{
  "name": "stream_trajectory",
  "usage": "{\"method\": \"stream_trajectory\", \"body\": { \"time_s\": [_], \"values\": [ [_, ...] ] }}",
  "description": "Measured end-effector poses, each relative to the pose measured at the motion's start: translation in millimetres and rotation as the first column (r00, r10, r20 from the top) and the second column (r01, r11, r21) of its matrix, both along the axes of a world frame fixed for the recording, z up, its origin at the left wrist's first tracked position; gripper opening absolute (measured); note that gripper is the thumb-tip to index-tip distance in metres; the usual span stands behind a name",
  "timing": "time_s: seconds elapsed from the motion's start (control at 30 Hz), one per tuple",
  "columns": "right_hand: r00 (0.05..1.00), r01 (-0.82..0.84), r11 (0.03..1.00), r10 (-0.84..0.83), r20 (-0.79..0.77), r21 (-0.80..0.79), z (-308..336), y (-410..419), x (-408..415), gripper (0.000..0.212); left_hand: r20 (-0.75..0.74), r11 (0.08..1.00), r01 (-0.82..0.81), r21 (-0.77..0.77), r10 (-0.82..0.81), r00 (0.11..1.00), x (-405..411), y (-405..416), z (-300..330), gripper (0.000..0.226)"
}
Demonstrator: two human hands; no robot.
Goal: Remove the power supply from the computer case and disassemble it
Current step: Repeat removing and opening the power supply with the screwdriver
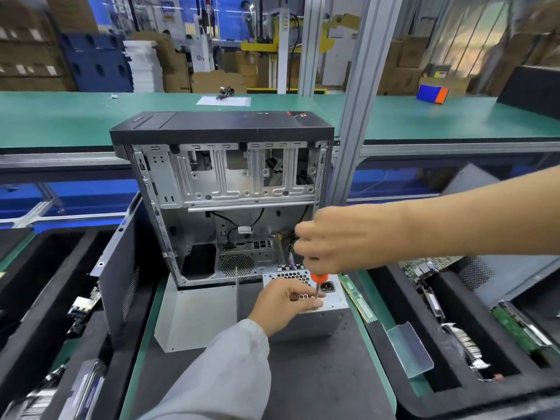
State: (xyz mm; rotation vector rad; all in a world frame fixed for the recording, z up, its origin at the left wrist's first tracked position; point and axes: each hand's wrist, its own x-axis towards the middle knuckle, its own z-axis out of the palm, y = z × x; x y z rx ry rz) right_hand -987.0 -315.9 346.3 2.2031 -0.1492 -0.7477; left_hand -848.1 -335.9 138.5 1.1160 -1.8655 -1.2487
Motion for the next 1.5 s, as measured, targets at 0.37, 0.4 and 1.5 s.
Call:
{"method": "stream_trajectory", "body": {
  "time_s": [0.37, 0.4, 1.5],
  "values": [
    [0.128, 0.919, 0.021, -0.96, -0.249, 0.393, 19, -24, 25, 0.039, 0.079, 0.998, -0.043, -0.049, 0.047, 0.996, -4, 5, 0, 0.005],
    [0.32, 0.911, 0.246, -0.928, -0.191, 0.332, 13, -17, 24, 0.036, 0.063, 0.999, -0.019, -0.043, 0.022, 0.998, -5, 4, 0, 0.005],
    [0.298, 0.856, 0.243, -0.953, -0.052, 0.457, 21, -15, 3, 0.037, -0.1, 0.984, 0.177, 0.019, -0.175, 0.979, -6, -5, 4, 0.019]
  ]
}}
